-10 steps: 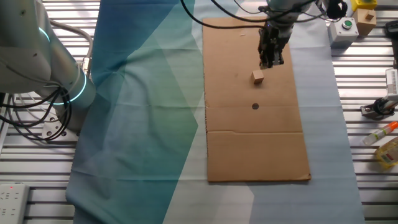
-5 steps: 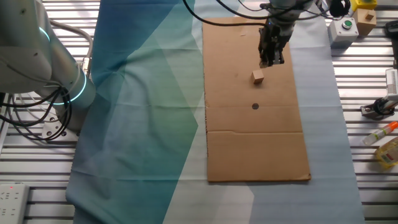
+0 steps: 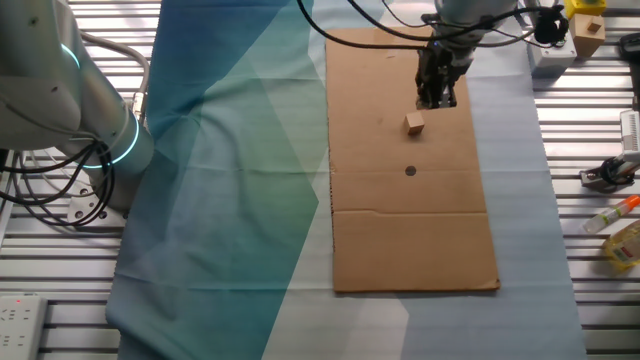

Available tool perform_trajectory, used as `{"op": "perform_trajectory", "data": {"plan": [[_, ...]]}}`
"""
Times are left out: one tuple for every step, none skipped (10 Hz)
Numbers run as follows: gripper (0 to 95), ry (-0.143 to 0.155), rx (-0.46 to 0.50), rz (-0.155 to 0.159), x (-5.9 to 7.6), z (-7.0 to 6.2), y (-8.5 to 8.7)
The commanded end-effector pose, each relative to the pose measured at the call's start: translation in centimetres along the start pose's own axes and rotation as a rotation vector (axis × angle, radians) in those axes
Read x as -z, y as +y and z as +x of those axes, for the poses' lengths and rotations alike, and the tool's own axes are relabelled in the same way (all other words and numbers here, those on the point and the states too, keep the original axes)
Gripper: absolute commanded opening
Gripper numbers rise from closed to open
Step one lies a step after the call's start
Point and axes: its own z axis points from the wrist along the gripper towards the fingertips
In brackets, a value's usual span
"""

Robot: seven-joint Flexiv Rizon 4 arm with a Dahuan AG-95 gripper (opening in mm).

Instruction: Hold a small block with the gripper and sweep it from left to right on the table

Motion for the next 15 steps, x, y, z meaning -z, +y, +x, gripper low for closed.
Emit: {"op": "perform_trajectory", "data": {"plan": [[0.0, -0.007, -0.043, 0.008, -0.11, -0.13, 0.00], [0.0, -0.008, -0.056, 0.008, -0.11, -0.13, 0.00], [0.0, -0.009, -0.061, 0.008, -0.11, -0.13, 0.00], [0.0, -0.009, -0.066, 0.008, -0.11, -0.13, 0.00], [0.0, -0.009, -0.074, 0.008, -0.11, -0.13, 0.00], [0.0, -0.009, -0.073, 0.009, -0.11, -0.13, 0.00], [0.0, -0.009, -0.072, 0.009, -0.11, -0.13, 0.00], [0.0, -0.009, -0.071, 0.010, -0.11, -0.13, 0.00], [0.0, -0.009, -0.068, 0.010, -0.11, -0.13, 0.00], [0.0, -0.009, -0.067, 0.010, -0.11, -0.13, 0.00], [0.0, -0.009, -0.067, 0.010, -0.11, -0.13, 0.00], [0.0, -0.009, -0.067, 0.010, -0.11, -0.13, 0.00], [0.0, -0.009, -0.066, 0.010, -0.11, -0.13, 0.00], [0.0, -0.009, -0.065, 0.010, -0.11, -0.13, 0.00], [0.0, -0.009, -0.064, 0.010, -0.11, -0.13, 0.00]]}}
